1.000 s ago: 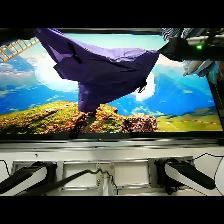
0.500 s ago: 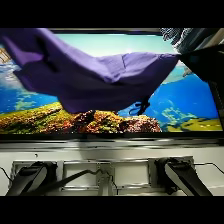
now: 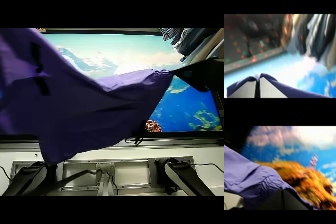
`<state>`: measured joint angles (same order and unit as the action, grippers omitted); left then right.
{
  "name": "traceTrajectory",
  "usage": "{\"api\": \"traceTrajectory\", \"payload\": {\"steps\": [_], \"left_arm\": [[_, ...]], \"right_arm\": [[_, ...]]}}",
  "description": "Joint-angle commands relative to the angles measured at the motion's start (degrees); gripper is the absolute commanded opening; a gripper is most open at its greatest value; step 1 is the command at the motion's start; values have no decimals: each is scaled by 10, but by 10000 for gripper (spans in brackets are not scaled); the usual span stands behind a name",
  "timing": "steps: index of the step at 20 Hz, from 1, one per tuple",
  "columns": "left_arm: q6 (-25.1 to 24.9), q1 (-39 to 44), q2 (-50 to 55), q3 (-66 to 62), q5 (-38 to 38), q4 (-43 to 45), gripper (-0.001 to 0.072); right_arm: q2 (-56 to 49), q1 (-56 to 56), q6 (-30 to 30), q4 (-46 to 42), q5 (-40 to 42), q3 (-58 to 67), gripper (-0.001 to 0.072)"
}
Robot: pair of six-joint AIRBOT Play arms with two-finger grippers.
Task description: Fold the clothes and pants, and hang the long-sleeved shirts on hangers.
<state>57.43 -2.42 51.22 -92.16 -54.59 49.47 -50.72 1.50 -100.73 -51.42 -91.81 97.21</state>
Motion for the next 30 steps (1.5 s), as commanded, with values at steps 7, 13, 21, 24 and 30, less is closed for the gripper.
{"api": "traceTrajectory", "payload": {"steps": [7, 13, 21, 24, 30], "left_arm": [[-2, 73, 362, 0, -1, -28, 1], [-2, 66, 381, 0, 27, -11, 0], [35, 45, 281, 46, -118, 88, 0], [52, 37, 211, 138, -145, 88, 0], [52, 47, 106, 365, -122, 89, 2]], "right_arm": [[-387, 0, -12, -139, 86, 0, 18], [-482, -2, 56, -87, 224, 1, 17], [-432, -21, 184, -175, -40, 16, 17], [-410, -34, 207, -183, -64, -2, 17], [-406, -7, 214, -187, -68, -84, 20]]}}
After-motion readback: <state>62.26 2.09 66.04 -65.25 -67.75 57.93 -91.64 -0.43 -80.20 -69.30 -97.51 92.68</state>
